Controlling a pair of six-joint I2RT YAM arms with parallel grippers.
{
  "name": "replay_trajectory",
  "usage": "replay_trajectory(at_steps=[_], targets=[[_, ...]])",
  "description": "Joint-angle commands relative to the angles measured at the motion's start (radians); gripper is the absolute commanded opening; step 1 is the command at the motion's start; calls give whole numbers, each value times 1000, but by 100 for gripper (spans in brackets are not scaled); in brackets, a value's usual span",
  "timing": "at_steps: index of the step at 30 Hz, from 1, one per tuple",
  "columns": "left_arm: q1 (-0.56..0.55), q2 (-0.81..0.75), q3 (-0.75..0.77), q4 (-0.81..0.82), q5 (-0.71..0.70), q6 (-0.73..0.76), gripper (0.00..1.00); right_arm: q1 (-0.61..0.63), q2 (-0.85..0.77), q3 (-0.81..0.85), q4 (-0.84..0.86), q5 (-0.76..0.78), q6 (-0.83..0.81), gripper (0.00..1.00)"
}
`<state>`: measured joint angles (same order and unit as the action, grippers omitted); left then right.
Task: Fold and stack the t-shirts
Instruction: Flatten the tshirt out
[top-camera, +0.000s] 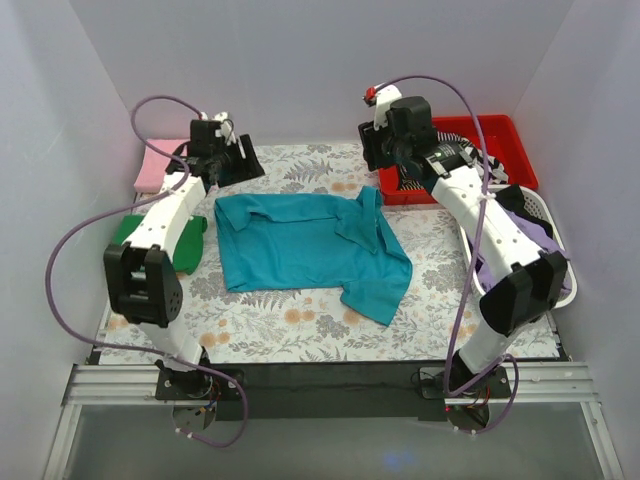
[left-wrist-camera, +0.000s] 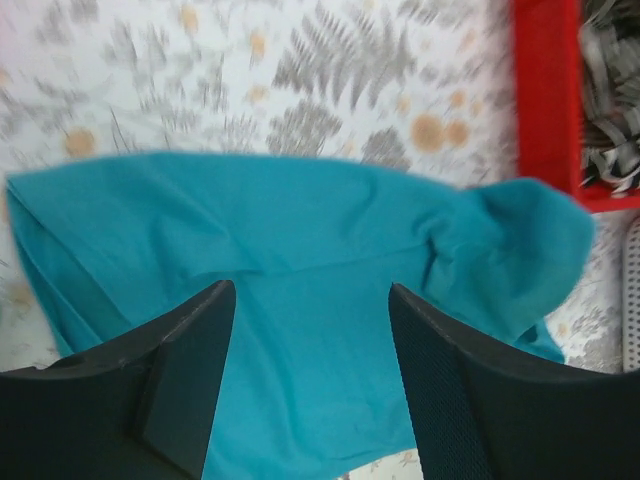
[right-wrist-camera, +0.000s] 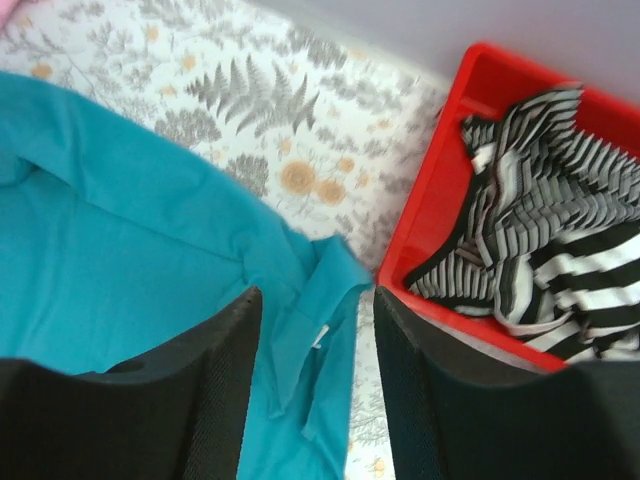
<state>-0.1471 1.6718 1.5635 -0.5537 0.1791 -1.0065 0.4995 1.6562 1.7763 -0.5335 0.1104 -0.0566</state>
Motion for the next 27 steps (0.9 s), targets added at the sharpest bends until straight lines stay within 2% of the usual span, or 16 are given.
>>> replay_trajectory(at_steps=[1,6,20,21,23,26,27], targets=[[-2,107,-68,18,86,-40,65,5,72,-46,-2,-32,15,56],[-2,198,-97,77,82,-50,65,5,148,-118,7,6,41,57],[-2,264,-74,130,59,-64,67,-4,203,-202,33,54,72,59],[-2,267,-74,132,60,-64,61,-10,206,-207,36,51,74,59],[-2,279,-71,127,63,-64,57,-19,220,-213,44,46,83,59],[-2,293,-72,124,62,-64,36,-44,229,-225,61,9,93,59],[-2,295,-74,123,59,-64,35,-45,231,-229,64,0,97,59]])
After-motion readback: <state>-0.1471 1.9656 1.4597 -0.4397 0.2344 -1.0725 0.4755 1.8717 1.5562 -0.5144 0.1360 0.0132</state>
